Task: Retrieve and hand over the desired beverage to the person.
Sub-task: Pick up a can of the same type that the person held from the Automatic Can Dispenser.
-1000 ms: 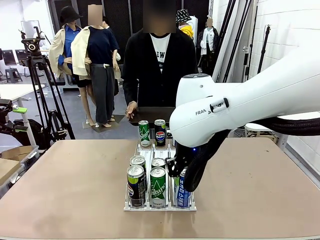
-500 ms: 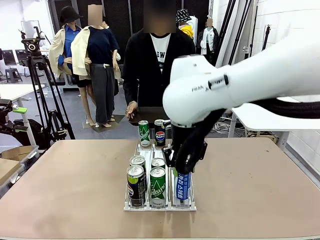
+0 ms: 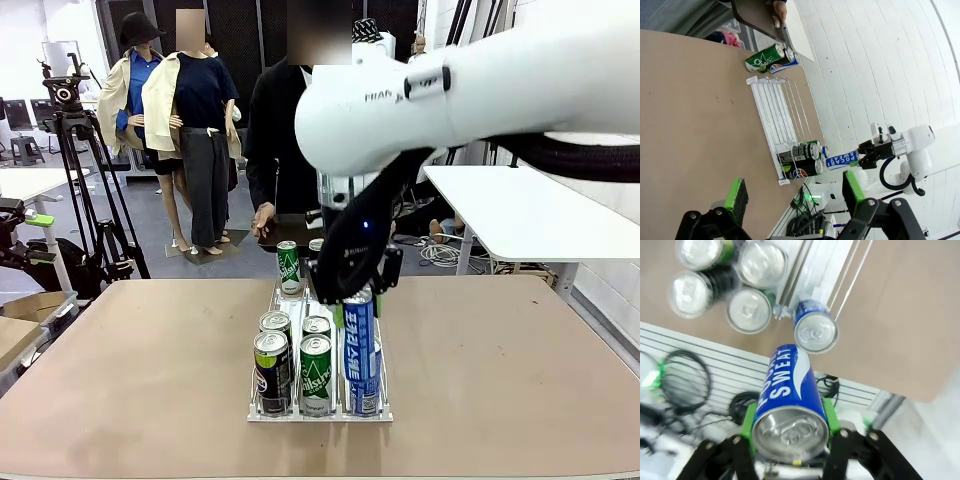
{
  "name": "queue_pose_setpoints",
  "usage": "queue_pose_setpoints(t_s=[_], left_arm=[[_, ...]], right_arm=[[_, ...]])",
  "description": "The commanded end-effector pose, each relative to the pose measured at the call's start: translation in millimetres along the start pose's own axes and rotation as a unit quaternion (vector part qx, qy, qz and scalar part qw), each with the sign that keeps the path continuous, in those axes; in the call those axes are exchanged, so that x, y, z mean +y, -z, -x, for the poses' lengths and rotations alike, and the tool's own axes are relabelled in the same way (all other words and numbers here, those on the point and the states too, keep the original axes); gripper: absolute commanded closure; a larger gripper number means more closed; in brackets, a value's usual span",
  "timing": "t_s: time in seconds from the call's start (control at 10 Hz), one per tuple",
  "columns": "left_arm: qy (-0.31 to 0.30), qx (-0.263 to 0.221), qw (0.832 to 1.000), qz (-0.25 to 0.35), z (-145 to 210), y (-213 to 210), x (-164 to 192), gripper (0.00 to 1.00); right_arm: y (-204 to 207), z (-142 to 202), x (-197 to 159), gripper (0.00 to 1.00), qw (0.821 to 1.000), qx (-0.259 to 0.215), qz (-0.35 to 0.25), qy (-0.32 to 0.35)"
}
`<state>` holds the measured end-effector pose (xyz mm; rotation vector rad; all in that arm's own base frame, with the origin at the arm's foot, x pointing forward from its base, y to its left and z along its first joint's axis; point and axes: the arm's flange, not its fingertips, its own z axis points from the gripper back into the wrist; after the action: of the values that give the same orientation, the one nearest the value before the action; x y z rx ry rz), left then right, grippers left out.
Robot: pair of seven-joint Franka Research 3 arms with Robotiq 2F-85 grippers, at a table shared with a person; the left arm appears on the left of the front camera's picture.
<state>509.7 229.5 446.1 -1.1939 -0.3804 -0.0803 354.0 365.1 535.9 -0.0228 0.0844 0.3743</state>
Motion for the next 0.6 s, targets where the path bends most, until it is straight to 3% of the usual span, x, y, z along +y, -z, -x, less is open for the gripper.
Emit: queue_pose_setpoints(t_s=[0.0, 0.2, 0.5], left_arm=[[-0.005, -0.004, 1.000, -0.004, -0.5, -1.1, -1.1, 0.00], [-0.005, -0.004, 1.000, -0.004, -0.5, -1.1, -1.1, 0.00], [-0.005, -0.004, 1.000, -0.004, -0.5, -1.1, -1.1, 0.00]], right_arm=[[-41.0, 0.4, -0.4, 1.00, 1.000, -0.027, 0.006, 0.006], [-76.4, -1.3, -15.7, 1.00, 0.999, -0.034, 0.006, 0.003], [-109.5, -18.3, -65.4, 1.00, 0.999, -0.022, 0.024, 0.013]])
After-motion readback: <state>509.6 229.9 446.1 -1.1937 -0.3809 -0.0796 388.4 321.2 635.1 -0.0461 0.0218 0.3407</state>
